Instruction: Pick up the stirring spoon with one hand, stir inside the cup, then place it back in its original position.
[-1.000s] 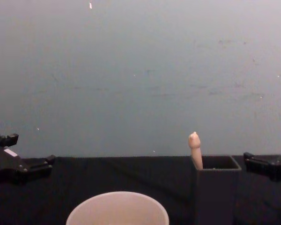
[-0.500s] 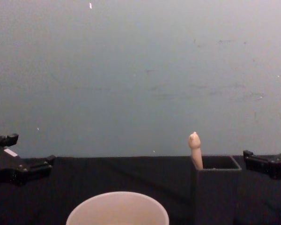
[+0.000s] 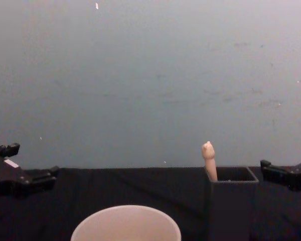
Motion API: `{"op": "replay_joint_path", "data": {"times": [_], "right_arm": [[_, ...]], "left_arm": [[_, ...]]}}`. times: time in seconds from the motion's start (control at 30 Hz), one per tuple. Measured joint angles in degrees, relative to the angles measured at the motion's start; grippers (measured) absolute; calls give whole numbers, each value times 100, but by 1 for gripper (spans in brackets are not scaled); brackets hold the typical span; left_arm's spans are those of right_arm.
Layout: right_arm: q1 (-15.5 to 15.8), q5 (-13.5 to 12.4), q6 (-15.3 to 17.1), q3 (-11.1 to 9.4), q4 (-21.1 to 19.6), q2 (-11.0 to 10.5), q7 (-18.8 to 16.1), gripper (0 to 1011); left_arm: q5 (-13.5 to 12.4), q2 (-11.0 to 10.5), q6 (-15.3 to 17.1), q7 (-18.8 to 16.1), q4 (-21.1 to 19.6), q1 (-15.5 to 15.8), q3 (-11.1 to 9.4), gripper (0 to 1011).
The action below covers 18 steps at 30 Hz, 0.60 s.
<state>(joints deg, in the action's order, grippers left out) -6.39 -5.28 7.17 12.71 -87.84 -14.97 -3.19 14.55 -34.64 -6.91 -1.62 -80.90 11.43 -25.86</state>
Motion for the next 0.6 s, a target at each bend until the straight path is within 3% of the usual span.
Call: {"op": "replay_joint_path", "data": {"times": [0.6], "right_arm": [[0, -6, -4, 0, -1, 0, 0, 1000]], "left_arm": [[0, 0, 0, 0, 0, 0, 0, 1001]]}}
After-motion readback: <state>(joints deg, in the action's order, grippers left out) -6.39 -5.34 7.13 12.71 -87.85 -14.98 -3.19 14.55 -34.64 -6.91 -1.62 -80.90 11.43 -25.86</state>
